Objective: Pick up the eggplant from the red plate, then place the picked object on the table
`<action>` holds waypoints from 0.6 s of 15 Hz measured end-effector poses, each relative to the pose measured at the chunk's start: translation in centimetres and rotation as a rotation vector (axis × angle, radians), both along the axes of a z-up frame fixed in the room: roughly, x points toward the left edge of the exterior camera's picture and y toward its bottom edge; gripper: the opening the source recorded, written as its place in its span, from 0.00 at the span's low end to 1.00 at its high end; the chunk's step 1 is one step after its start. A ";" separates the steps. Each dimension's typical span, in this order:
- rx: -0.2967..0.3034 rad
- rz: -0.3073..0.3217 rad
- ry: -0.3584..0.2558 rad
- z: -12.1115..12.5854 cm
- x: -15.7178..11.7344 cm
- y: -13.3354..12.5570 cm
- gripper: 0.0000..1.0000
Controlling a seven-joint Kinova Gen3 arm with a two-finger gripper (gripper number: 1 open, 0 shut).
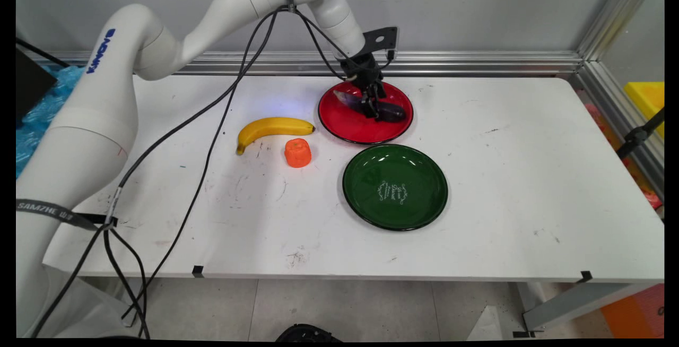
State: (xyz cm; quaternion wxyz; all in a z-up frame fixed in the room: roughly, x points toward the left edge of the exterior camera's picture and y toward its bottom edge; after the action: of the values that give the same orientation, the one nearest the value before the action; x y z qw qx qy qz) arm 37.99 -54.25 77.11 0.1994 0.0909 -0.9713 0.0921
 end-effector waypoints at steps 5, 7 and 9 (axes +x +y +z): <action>0.013 -0.020 -0.005 -0.5 0.1 -0.3 0.00; 0.018 -0.030 -0.011 -0.3 0.1 -0.1 0.00; 0.020 -0.035 -0.015 0.2 0.2 0.2 0.00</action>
State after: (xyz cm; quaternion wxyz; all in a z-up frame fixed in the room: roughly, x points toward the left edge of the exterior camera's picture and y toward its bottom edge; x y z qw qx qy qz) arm 38.17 -54.05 77.33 0.1929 0.0750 -0.9751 0.0794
